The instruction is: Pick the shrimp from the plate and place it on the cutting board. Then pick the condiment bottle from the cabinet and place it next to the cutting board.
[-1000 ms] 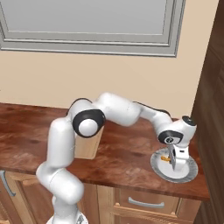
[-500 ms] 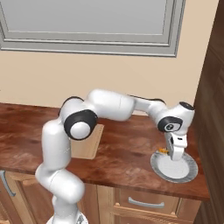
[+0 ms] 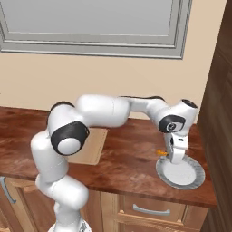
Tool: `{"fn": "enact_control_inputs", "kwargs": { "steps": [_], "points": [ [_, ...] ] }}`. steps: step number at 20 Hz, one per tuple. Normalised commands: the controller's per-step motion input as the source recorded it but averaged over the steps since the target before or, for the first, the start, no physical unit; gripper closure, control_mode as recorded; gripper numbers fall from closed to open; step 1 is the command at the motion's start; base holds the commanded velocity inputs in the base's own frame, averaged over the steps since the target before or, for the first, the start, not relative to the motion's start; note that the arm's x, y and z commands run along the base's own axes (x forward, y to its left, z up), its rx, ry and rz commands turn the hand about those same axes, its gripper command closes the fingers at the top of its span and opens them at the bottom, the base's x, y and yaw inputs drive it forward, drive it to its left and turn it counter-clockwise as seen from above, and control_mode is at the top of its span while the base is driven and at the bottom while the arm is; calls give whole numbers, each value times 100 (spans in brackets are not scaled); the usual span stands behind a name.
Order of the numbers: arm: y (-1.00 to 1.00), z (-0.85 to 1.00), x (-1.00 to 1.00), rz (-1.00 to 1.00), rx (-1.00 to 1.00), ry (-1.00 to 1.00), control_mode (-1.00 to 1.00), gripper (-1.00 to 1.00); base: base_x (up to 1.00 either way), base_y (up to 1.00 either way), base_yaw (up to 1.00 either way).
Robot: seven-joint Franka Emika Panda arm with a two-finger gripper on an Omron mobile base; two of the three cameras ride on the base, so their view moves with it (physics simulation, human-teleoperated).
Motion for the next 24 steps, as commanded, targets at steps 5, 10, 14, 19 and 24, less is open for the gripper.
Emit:
{"fn": "enact_control_inputs", "kwargs": {
  "steps": [5,10,14,19,24],
  "points": [
    [54,16,-42,0,0,0,-100,100,0,0,0],
    [63,8,-32,0,0,-2,-100,100,0,0,0],
    [60,22,-16,0,0,-1,-100,100,0,0,0],
    [56,31,-2,0,0,0,-100,100,0,0,0],
    [53,23,-3,0,0,0,-100,100,0,0,0]
  ]
}}
